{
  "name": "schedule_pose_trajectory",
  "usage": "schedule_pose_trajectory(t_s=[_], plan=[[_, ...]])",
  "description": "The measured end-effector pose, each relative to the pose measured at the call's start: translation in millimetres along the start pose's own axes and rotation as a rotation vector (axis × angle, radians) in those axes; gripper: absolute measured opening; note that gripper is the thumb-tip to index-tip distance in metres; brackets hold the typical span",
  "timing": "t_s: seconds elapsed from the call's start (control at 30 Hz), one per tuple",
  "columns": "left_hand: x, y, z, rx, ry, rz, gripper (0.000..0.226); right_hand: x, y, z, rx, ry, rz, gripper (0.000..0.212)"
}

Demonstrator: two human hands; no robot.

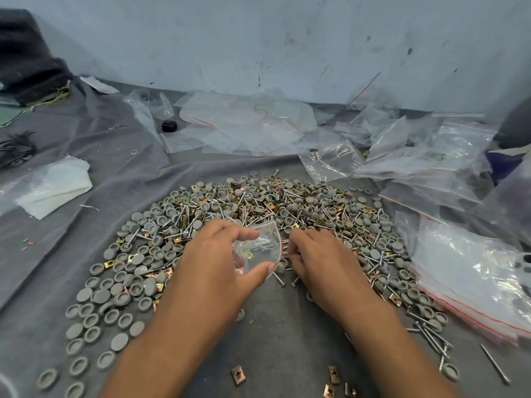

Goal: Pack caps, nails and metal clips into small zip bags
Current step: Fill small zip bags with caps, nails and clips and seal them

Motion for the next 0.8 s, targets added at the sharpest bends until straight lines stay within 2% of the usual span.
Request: schedule_pose_trajectory(t_s=[0.1,0.2,0.4,0.57,0.63,0.67,0.8], plan=[[-0.7,-0.4,1.5,0.008,0.002,-0.005,0.047,-3.3,-1.7,-9.7,0.092,-0.152,-0.031,0.005],[-0.3,-0.6,1.8,0.016,-0.006,-0.005,0.046,-8.7,-4.0,-20.9,0.2,-0.517,-0.072,0.007],[2.5,-0.2,0.5,0.026,-0.025,0.008,0.047,-9.9,-5.3,-26.0,0.346,-1.101,0.029,0.012],[4.7,1.8,-1.9,0.024,-0.011,-0.009,0.046,-18.8,-1.5,-12.0,0.303,-1.248,0.098,0.01],[5.6,2.3,-3.0,0.024,0.003,-0.015,0.048,-27.7,1.8,-1.7,0.228,-1.225,0.122,0.008],[6.0,2.5,-3.7,0.029,0.004,-0.015,0.048,-34.0,4.0,3.7,0.167,-1.138,0.121,0.008],[6.2,3.6,-6.3,0.059,-0.012,-0.016,0.051,-59.4,18.1,21.8,-0.096,-0.427,0.006,0.009]])
Point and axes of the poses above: each hand's wrist, its own y-axis away from the middle knuckle, its own x-axis out of the palm, z = x × y, the point moved 8 cm from there along -y, towards the middle knuckle, and after that the axes turned 5 degrees about -z, right-handed, at the moved point
